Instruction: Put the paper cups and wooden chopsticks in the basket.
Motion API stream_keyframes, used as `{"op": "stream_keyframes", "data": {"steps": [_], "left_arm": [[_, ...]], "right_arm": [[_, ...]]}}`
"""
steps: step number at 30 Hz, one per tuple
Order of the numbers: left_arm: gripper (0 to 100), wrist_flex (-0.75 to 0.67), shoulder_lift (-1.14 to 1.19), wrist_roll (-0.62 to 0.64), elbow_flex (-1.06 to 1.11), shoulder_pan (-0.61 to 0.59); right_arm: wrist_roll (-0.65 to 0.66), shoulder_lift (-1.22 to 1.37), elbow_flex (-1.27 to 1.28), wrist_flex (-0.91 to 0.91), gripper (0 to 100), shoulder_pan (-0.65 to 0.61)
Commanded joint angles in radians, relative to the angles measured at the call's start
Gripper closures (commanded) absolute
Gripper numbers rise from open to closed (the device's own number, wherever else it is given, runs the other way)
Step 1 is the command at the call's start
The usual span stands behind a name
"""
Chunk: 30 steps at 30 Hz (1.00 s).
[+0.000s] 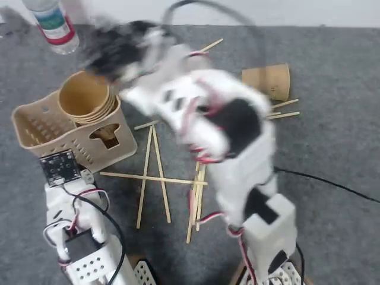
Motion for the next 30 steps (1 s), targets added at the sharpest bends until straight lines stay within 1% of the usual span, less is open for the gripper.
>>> {"op": "stream_keyframes", "data": {"steps": [1, 3, 5, 6, 9, 12, 16, 24, 26, 28, 30], "left_arm": [[98, 0.015, -0.018, -0.014, -0.004, 0.006], [98, 0.02, -0.018, -0.014, -0.004, 0.006], [98, 0.028, -0.018, -0.014, -0.004, 0.006], [98, 0.028, -0.018, -0.014, -0.004, 0.006], [98, 0.028, -0.018, -0.014, -0.004, 0.006], [98, 0.028, -0.018, -0.014, -0.004, 0.006], [98, 0.028, -0.018, -0.014, -0.004, 0.006], [98, 0.028, -0.017, -0.014, -0.004, 0.006], [98, 0.028, -0.017, -0.014, -0.004, 0.006], [98, 0.028, -0.015, -0.014, -0.004, 0.006], [98, 0.028, -0.015, -0.014, -0.004, 0.006]], "right_arm": [[-0.009, -0.114, -0.034, 0.134, 82.3, 0.214], [-0.011, -0.133, -0.012, 0.147, 82.3, 0.375], [-0.046, -0.13, 0.038, 0.136, 82.3, 0.549], [-0.064, -0.122, 0.078, 0.125, 82.3, 0.611], [-0.074, -0.07, 0.219, 0.054, 82.3, 0.751], [-0.074, 0.004, 0.334, -0.05, 82.2, 0.837], [-0.075, 0.142, 0.419, -0.173, 82.2, 0.883], [-0.081, 0.417, 0.419, -0.326, 82.2, 0.863], [-0.081, 0.44, 0.419, -0.343, 82.2, 0.855], [-0.081, 0.423, 0.411, -0.338, 82.4, 0.819], [-0.081, 0.386, 0.381, -0.315, 86.4, 0.769]]}}
